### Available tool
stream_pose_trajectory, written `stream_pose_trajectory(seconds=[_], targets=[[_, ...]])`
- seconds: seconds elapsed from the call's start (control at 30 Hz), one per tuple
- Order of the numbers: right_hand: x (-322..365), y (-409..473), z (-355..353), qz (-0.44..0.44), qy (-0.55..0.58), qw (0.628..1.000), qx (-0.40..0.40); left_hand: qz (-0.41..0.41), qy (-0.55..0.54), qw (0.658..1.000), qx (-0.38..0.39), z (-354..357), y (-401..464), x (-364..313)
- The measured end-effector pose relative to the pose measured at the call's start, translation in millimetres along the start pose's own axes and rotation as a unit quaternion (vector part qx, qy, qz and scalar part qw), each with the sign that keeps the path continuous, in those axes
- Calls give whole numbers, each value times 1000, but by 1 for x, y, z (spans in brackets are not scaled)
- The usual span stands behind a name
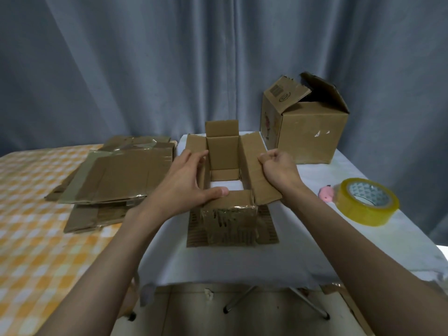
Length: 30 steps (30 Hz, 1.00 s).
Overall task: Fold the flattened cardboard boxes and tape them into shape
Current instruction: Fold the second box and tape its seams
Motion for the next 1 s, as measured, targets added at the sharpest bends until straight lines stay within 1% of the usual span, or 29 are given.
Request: stream_pose_trajectory(seconds=[0.07, 0.1, 0.17, 0.23, 0.33, 0.4, 0.5, 0.6, 0.77, 0.87, 0.93, 1.0], targets=[[14, -5, -4, -68, -82, 994, -7, -8, 5, 1000, 6, 1, 3, 3], [20, -8, -4, -91, -128, 988, 8, -8, 6, 1000, 4, 1, 4, 4], [27, -19, -2, -115, -213, 968, 70, -9, 4, 1000, 0, 0, 7, 6], [28, -27, -3, -116, -279, 946, 117, -18, -3, 1000, 0, -2, 13, 7], [25, -28, -10, -92, -351, 919, 153, -43, -15, 999, 2, -5, 31, 11], [23, -26, -13, -81, -379, 906, 170, -71, -28, 997, 10, -6, 50, 17], [23, -27, -12, -80, -371, 908, 177, -104, -26, 994, 9, -6, 85, 29], [21, -29, -14, -77, -341, 918, 188, -85, -25, 996, 15, -7, 115, 31], [17, -29, -17, -60, -303, 929, 206, -70, 33, 993, 90, -6, 120, 23], [16, -25, -17, -59, -269, 939, 208, -53, 89, 978, 183, -4, 98, 13], [16, -22, -16, -61, -255, 942, 211, -38, 88, 969, 229, -4, 80, 10], [17, -21, -16, -63, -253, 943, 206, -17, 57, 970, 235, -6, 67, 7]])
Point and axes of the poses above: each hand's wrist, its own y-axis towards the middle knuckle, its own z-axis out of the palm, x = y × z, the point moved 4 cm from there along y, towards the middle knuckle, and after that the axes turned 11 degrees about z, right-handed, at the moved point
